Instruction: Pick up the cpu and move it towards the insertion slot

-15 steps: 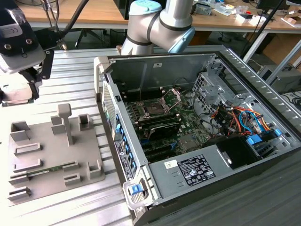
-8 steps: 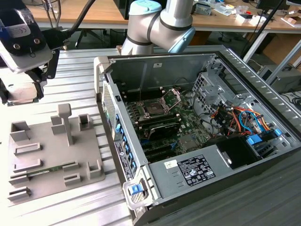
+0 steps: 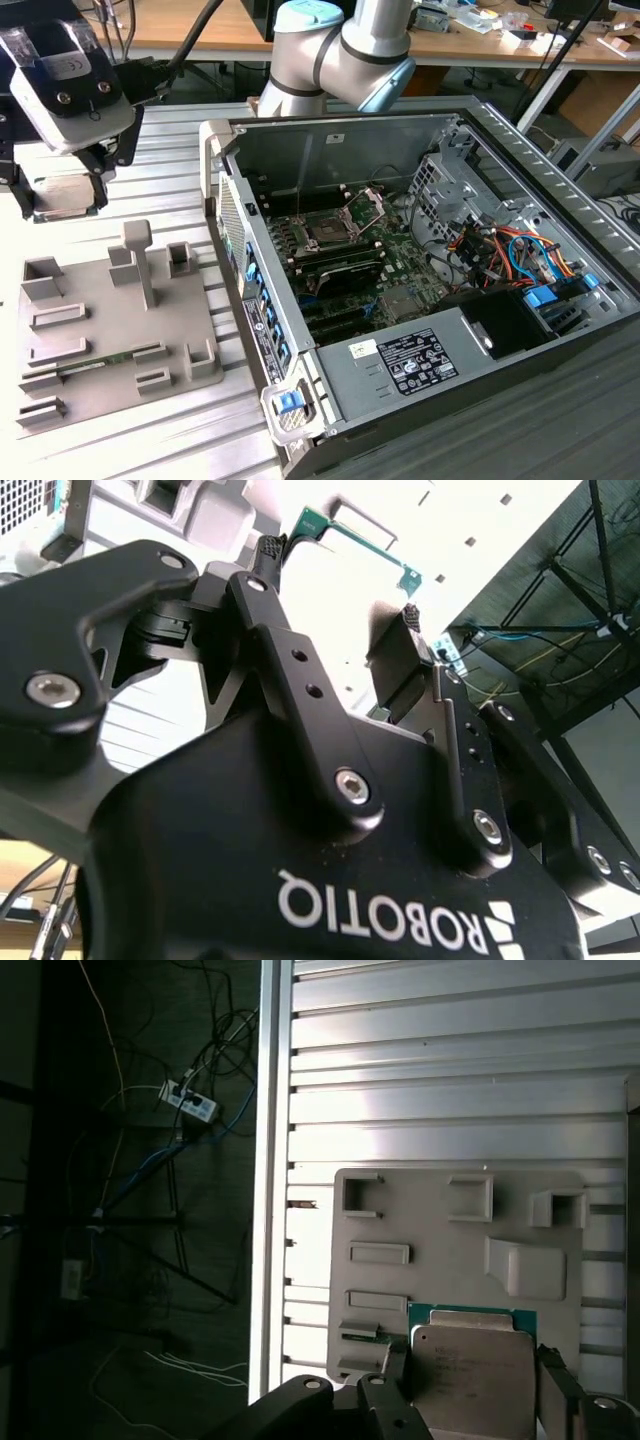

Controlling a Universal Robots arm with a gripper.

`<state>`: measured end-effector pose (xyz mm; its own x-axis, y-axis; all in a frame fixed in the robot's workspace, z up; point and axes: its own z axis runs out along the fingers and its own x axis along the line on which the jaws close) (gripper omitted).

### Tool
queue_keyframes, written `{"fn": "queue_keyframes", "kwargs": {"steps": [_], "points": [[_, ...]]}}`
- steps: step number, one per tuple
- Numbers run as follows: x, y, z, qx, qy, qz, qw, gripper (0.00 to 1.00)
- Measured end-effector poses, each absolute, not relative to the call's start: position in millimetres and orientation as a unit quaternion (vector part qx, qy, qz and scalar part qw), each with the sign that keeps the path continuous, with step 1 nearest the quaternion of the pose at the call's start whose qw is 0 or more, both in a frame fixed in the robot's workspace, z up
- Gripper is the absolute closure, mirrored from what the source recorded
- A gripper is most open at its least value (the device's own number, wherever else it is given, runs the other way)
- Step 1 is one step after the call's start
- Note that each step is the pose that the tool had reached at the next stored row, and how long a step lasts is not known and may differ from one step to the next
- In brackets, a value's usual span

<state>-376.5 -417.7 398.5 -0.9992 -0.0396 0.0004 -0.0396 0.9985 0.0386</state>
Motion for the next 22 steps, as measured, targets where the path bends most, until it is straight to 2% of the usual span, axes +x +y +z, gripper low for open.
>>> {"fn": "queue_keyframes", "kwargs": {"steps": [22], "points": [[-354, -418, 398, 0.02, -1.0, -0.019, 0.001, 0.45]]}}
